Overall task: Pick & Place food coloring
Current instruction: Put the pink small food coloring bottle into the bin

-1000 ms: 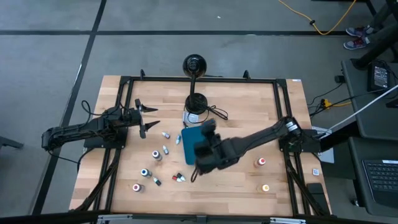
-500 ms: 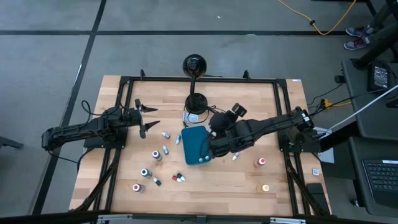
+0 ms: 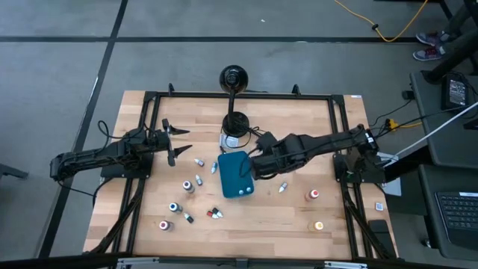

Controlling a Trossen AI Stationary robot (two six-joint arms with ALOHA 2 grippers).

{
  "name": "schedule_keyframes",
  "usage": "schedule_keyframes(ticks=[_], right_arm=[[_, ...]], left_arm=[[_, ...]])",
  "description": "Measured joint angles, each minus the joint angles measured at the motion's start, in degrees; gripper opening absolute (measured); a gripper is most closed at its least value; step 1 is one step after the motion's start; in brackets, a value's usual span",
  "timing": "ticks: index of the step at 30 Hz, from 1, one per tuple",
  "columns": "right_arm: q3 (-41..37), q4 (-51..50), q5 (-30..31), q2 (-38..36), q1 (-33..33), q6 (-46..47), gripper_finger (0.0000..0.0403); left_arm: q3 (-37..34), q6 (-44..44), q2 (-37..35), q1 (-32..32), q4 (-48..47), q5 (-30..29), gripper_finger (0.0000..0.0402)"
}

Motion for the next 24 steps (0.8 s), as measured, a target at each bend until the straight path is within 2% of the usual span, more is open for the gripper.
schedule_keyframes(ticks=[4, 12, 21, 24], right_arm=[[0.0, 0.02, -9.23, 0.0, -0.64, -18.76, 0.0161], [0.0, 0.03, -13.95, 0.0, -0.19, -43.1, 0.0161], [0.0, 0.11, -16.27, 1.51, 2.38, -62.3, 0.0161], [-0.02, 0.31, -17.43, 2.58, 3.35, -65.33, 0.0161]], left_arm=[[-0.02, 0.0, 0.0, 0.0, 0.0, 0.0, 0.0269], [0.0, 0.0, 0.0, 0.0, 0.0, 0.0, 0.0269], [0.0, 0.0, -0.02, 0.0, 0.0, 0.0, 0.0269], [-0.02, 0.0, -0.01, 0.0, 0.0, 0.0, 0.0269]])
